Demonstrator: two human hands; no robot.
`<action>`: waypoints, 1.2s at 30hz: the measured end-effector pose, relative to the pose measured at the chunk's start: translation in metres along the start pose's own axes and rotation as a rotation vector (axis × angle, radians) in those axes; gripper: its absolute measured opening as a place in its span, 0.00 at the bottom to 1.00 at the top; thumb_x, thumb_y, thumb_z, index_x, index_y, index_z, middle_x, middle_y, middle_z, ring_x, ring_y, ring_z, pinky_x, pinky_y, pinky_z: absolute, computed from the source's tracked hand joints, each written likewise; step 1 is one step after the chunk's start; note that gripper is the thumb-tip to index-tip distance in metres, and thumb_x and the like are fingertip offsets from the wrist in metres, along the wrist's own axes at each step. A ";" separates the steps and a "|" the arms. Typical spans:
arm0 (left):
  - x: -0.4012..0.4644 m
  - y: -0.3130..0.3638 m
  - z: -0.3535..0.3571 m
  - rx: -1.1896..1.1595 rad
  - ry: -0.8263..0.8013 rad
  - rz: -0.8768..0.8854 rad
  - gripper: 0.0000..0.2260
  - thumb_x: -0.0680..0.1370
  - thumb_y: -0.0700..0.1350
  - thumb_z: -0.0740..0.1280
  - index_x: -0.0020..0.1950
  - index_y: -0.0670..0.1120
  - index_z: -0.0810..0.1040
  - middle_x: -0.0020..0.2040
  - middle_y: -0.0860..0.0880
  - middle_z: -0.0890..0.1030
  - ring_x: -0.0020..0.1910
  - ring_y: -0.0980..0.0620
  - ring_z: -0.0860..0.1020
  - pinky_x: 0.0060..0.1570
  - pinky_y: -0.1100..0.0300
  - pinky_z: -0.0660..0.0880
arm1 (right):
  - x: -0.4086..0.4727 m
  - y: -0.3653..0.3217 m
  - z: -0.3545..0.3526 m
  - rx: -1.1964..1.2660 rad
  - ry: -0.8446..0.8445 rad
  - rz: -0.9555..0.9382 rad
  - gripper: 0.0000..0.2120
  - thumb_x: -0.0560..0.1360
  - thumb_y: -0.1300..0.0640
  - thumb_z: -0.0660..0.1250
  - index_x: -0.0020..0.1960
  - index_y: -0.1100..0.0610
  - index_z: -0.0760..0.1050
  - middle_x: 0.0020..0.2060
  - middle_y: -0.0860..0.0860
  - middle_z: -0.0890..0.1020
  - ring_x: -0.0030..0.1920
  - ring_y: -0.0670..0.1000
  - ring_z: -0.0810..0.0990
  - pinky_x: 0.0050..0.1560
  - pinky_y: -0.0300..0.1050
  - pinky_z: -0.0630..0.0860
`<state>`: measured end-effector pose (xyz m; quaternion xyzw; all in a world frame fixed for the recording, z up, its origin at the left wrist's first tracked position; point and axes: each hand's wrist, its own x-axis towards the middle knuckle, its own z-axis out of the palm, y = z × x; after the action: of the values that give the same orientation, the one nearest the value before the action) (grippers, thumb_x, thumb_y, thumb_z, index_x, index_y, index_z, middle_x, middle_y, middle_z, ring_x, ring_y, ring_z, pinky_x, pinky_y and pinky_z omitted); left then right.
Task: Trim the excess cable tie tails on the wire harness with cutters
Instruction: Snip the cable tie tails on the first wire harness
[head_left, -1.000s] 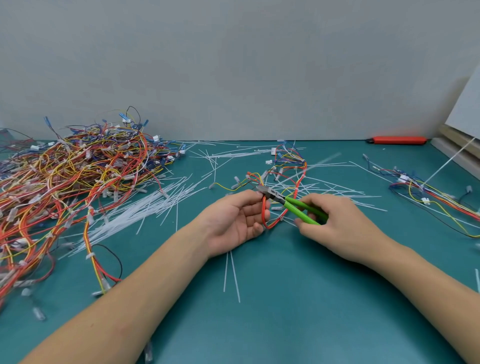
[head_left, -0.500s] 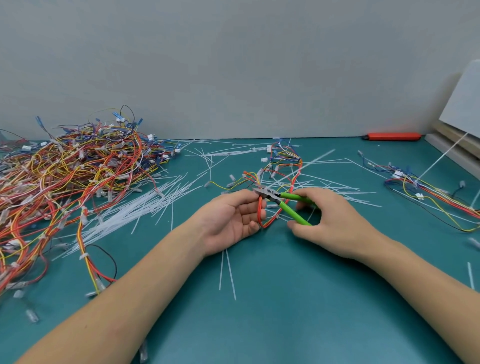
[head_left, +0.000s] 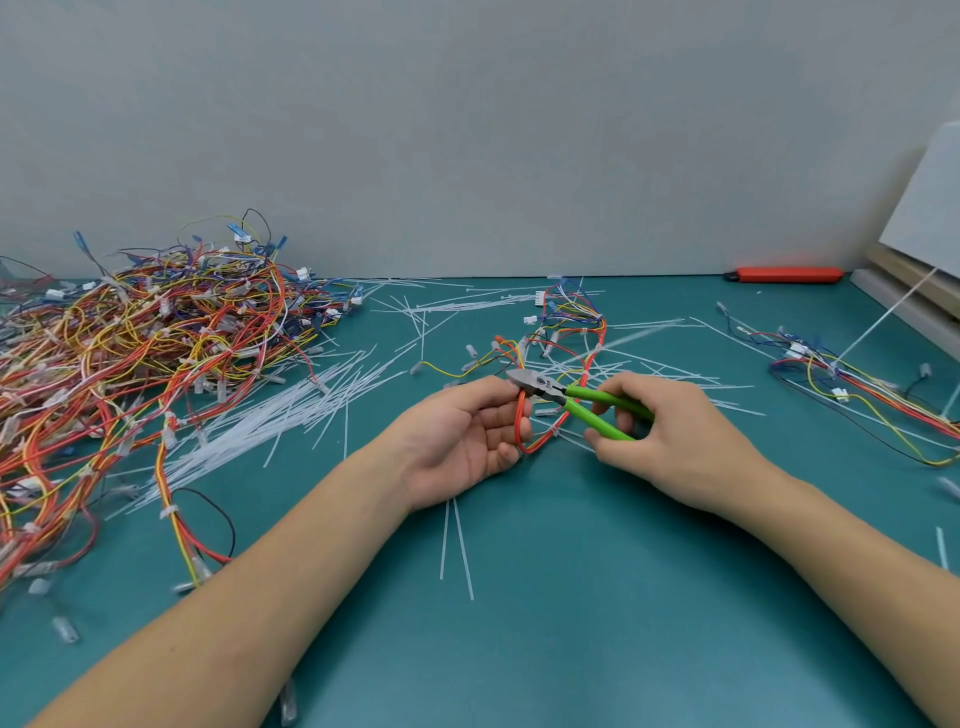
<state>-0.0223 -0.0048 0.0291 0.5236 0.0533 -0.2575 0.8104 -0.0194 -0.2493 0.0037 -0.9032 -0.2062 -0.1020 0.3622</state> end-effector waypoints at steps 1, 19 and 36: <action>0.000 0.000 0.000 0.007 -0.002 0.001 0.12 0.80 0.42 0.66 0.38 0.45 0.83 0.38 0.48 0.81 0.35 0.53 0.81 0.28 0.64 0.73 | 0.000 0.000 0.000 0.006 0.000 -0.001 0.10 0.72 0.51 0.77 0.48 0.42 0.78 0.36 0.42 0.77 0.35 0.44 0.73 0.37 0.34 0.69; -0.002 -0.001 0.002 0.026 0.005 0.006 0.14 0.81 0.42 0.66 0.37 0.46 0.84 0.37 0.48 0.82 0.35 0.53 0.81 0.29 0.64 0.74 | -0.001 0.000 0.002 -0.019 -0.022 -0.014 0.11 0.71 0.46 0.78 0.50 0.42 0.78 0.39 0.41 0.79 0.41 0.43 0.77 0.42 0.35 0.71; -0.001 -0.001 0.003 0.048 0.005 0.014 0.11 0.81 0.42 0.65 0.40 0.44 0.82 0.37 0.47 0.82 0.34 0.52 0.81 0.29 0.63 0.74 | -0.001 0.000 -0.001 -0.009 -0.026 -0.023 0.10 0.71 0.46 0.77 0.48 0.42 0.77 0.35 0.43 0.76 0.36 0.43 0.74 0.37 0.35 0.69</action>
<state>-0.0243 -0.0070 0.0297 0.5440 0.0455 -0.2517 0.7992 -0.0207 -0.2505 0.0038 -0.9037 -0.2207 -0.0951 0.3544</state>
